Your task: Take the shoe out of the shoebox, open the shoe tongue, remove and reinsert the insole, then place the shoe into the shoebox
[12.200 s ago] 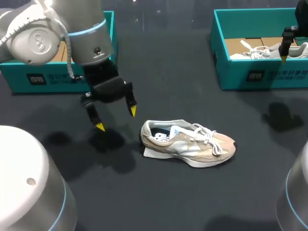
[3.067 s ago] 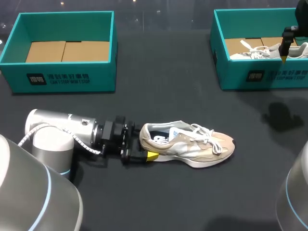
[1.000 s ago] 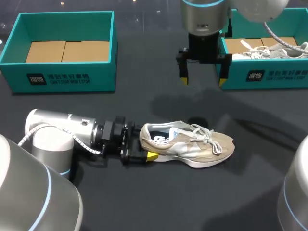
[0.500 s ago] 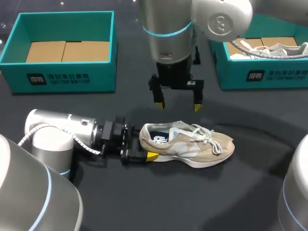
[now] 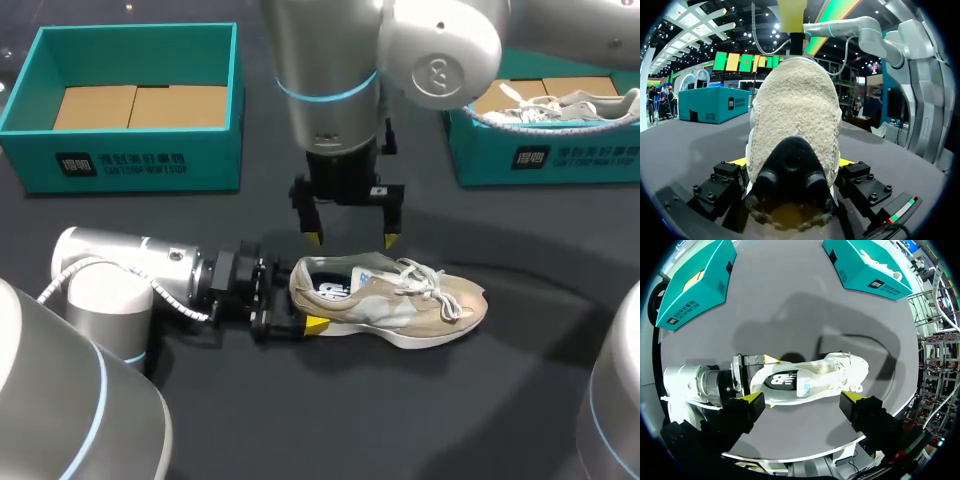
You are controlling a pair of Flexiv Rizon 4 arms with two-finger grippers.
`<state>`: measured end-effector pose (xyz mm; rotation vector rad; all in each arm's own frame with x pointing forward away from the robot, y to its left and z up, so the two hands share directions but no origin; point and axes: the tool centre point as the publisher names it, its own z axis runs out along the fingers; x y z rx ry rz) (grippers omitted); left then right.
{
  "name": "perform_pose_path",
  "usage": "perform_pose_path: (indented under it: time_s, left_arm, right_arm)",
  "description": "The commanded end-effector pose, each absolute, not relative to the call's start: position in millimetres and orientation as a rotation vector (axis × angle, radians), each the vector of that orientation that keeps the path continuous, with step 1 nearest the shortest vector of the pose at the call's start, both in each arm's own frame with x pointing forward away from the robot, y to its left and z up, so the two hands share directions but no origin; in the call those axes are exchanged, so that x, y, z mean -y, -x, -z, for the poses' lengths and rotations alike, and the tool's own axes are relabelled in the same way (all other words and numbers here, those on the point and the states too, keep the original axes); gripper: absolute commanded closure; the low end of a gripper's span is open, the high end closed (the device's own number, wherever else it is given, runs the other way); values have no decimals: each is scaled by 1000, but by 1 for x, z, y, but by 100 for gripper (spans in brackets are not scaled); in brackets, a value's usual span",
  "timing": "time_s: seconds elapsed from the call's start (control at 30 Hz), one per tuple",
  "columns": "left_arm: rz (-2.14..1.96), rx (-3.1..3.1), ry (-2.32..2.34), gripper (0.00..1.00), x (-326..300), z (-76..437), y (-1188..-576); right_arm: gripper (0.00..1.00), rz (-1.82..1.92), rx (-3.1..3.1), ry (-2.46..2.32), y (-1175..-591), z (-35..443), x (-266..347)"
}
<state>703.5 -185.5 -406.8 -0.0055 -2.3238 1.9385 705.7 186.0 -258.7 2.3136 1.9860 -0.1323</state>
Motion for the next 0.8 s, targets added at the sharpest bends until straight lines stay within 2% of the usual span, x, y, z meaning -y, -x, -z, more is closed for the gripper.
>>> perform_pose_path:
  time_s: [0.03, 0.37, 0.8]
  left_arm:
    - [-1939, 2325, 3, 100, 186, 407, -702]
    - [-1939, 2325, 3, 100, 186, 407, -702]
    - [-1939, 2325, 3, 100, 186, 407, -702]
  right_arm:
    - [0, 163, -1775, -2368, -694, 264, -200]
    - [0, 205, -1673, -2349, -677, 294, -210]
    - [0, 186, -1579, -2359, -685, 318, -183]
